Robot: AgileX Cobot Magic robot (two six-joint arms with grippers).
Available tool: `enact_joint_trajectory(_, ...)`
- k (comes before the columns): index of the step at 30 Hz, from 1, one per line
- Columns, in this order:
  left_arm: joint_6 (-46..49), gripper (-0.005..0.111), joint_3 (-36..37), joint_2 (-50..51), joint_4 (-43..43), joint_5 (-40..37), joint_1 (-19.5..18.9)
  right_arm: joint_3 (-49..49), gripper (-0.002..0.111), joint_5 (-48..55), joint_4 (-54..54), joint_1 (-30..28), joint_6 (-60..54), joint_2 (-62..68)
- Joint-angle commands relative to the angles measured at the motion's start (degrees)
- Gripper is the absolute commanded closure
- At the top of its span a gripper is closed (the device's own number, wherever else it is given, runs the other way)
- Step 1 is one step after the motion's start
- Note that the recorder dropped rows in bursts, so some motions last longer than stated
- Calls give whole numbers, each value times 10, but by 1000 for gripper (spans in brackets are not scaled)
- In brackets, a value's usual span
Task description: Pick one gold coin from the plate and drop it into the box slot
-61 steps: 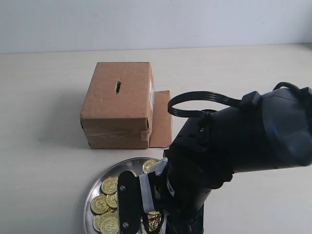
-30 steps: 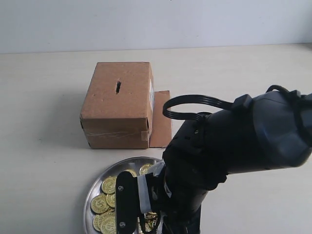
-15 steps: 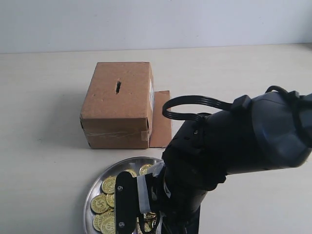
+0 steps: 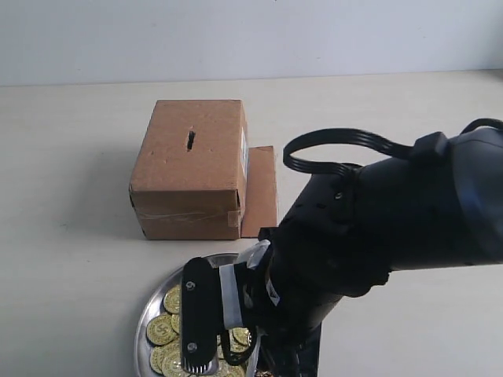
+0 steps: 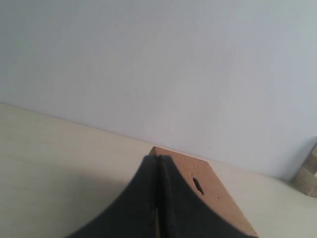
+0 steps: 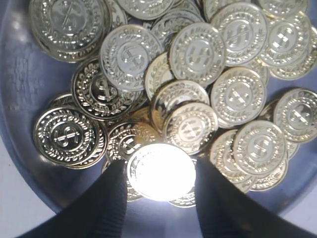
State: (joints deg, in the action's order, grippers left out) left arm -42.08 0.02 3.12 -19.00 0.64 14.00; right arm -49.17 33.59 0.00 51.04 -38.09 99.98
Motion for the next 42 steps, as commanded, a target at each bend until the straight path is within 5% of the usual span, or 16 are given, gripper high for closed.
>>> enact_joint_trajectory(1,-1,107,0,2,-3,11,4,0,87,-7,0,2,17,-20)
enact_joint_trajectory(17,-213,107,0,2,-13,72,15,0,87,-21,27,2,25,-163)
enact_joint_trajectory(31,-506,104,-3,34,-176,83,159,-1,87,-44,28,2,25,-223)
enact_joint_trajectory(42,-644,89,-104,251,-354,169,221,-38,87,-15,31,2,25,-225)
